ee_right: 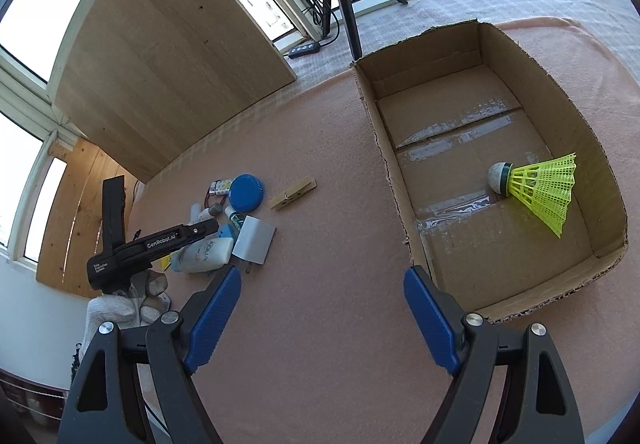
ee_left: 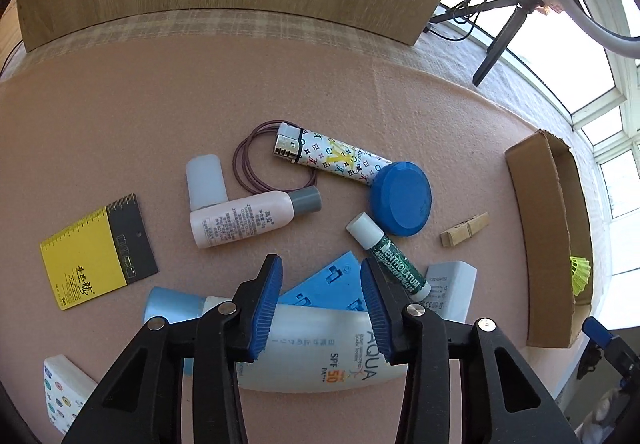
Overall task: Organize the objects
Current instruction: 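Lower the left gripper over the white AQUA sunscreen bottle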
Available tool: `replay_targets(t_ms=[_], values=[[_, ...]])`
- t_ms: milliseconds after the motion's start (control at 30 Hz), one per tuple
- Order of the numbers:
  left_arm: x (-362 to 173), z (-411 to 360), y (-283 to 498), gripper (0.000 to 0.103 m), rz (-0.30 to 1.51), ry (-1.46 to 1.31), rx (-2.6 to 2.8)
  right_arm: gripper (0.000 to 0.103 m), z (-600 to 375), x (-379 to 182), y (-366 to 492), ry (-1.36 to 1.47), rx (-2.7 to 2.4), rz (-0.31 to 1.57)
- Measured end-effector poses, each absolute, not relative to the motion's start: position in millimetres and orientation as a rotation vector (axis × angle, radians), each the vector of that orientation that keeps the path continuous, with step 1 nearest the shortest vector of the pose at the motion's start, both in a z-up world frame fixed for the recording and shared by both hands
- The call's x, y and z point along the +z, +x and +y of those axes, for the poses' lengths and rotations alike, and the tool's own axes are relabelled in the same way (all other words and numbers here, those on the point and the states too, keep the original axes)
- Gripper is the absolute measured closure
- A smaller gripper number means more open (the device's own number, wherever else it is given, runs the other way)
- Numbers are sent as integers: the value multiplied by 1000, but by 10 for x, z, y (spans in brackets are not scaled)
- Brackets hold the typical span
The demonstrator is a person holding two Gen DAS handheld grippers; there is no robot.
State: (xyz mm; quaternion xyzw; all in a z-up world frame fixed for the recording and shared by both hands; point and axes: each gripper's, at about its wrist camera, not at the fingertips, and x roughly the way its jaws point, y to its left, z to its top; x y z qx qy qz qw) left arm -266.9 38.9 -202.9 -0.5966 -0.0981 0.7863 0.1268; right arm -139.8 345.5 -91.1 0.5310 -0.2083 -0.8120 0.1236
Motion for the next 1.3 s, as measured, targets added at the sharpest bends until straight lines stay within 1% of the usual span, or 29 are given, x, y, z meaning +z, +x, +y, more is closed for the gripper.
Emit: replay_targets(t_ms=[167, 267, 400, 500, 567, 667, 767, 933, 1133, 1300], values=[[-2029, 500, -2381, 59, -286, -1704, 2260, 23, 3379, -907, -1381, 1545, -2350, -585], [-2025, 565, -2163, 59, -244, -1682, 2273, 22, 3325, -926, -1371, 1548, -2333, -576], [-2103, 567, -1913, 59, -246, -1693, 2248, 23, 3246, -952, -1355, 1554, -2308, -561], [-2022, 501, -1770, 59, -242, -1667, 2273, 23, 3187, -964, -1339, 1554, -2291, -550], [-1849, 416, -1716, 59, -264, -1610, 2312, 22, 3143, -974, -1331, 1556, -2283, -541], [-1589, 280, -1779, 59, -249, -1538, 2409, 23, 3098, -985, -1336, 1559, -2270, -534], [-1505, 75, -1961, 59, -284, -1557, 2477, 23, 3048, -986, -1329, 1560, -2259, -527], [-1675, -75, -2335, 59, -350, -1647, 2413, 23, 2977, -976, -1296, 1559, -2250, -509], [-1846, -63, -2447, 57, -286, -1694, 2399, 23, 3005, -1000, -1282, 1573, -2253, -518], [-1909, -91, -2405, 57, -308, -1723, 2398, 23, 2987, -1017, -1265, 1579, -2247, -509]])
